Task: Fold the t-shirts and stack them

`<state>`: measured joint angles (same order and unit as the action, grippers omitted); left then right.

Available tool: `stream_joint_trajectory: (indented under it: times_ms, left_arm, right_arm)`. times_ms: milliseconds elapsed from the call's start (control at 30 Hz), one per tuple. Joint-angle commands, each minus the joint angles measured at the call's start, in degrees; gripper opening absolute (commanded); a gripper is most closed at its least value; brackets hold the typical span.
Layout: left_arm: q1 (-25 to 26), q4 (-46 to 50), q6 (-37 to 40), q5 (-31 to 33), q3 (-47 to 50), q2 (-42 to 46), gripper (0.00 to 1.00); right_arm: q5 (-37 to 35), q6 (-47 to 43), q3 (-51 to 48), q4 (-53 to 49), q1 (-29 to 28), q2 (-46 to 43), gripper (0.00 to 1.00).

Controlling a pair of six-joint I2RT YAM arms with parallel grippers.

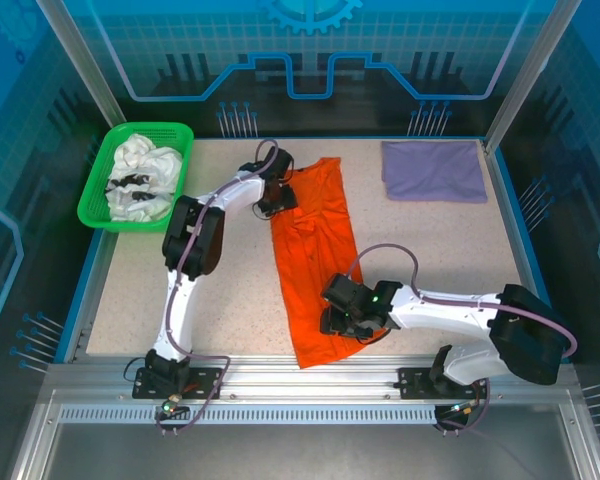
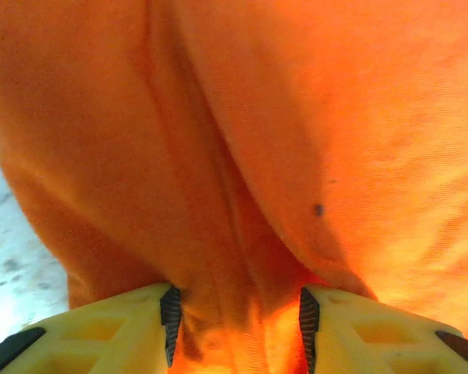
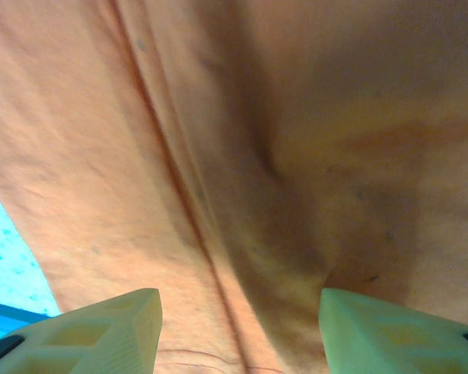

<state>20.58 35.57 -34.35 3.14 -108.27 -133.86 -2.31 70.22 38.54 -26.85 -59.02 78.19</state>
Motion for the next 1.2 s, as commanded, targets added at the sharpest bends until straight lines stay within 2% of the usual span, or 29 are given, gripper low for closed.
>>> stream_joint_trajectory:
  times_ms: [0,233,367,467,533,600,733,800,867,933,1033,1167]
  left_arm:
    - [0.5,4.4,1.3,2.4,-6.1,-5.5,0.47]
    - [0.4,10.1,4.0,4.0,-22.1,-15.9,0.47]
    - [-0.9,14.1,4.9,3.3,-34.8,-22.6,0.47]
    - [-2.2,14.4,4.5,1.3,-39.1,-24.2,0.48]
    - [-2.8,14.6,4.4,0.3,-39.0,-22.8,0.52]
    - [-3.2,14.6,4.5,-0.3,-37.4,-19.7,0.62]
    - [-3.4,13.4,5.4,-2.4,-32.0,-10.5,0.84]
    - [-3.3,11.9,5.2,-3.4,-27.1,-4.1,0.91]
    - [-3.3,10.1,4.7,-3.8,-21.3,2.8,0.95]
    - [-3.1,8.4,3.7,-3.3,-14.4,10.4,0.97]
    - [-3.0,3.7,0.4,-3.2,1.4,23.8,0.96]
    - [-1.7,-6.1,-7.2,-6.9,28.7,43.3,0.86]
  right_arm:
    - [2.3,4.3,-2.2,4.8,-1.6,2.1,0.56]
    - [0.3,11.7,-1.3,9.5,-2.3,5.8,0.57]
    - [-0.7,13.5,3.3,10.0,-2.0,10.1,0.57]
    - [-0.7,12.4,7.5,7.9,-0.7,13.4,0.57]
    - [-0.8,11.9,9.1,5.9,0.1,14.3,0.57]
    - [-1.0,12.0,8.9,5.8,0.1,13.6,0.58]
    - [-2.3,11.4,9.2,3.6,-1.4,11.0,0.59]
    - [-4.6,10.8,8.8,2.4,-3.2,7.8,0.60]
    - [-8.8,9.6,8.4,0.7,-5.2,3.5,0.66]
    - [-11.7,7.9,7.0,-0.4,-5.9,-1.9,0.68]
    - [-13.7,4.2,1.7,1.0,-5.3,-12.1,0.72]
    - [-6.7,-2.9,-7.2,2.3,1.7,-25.0,0.73]
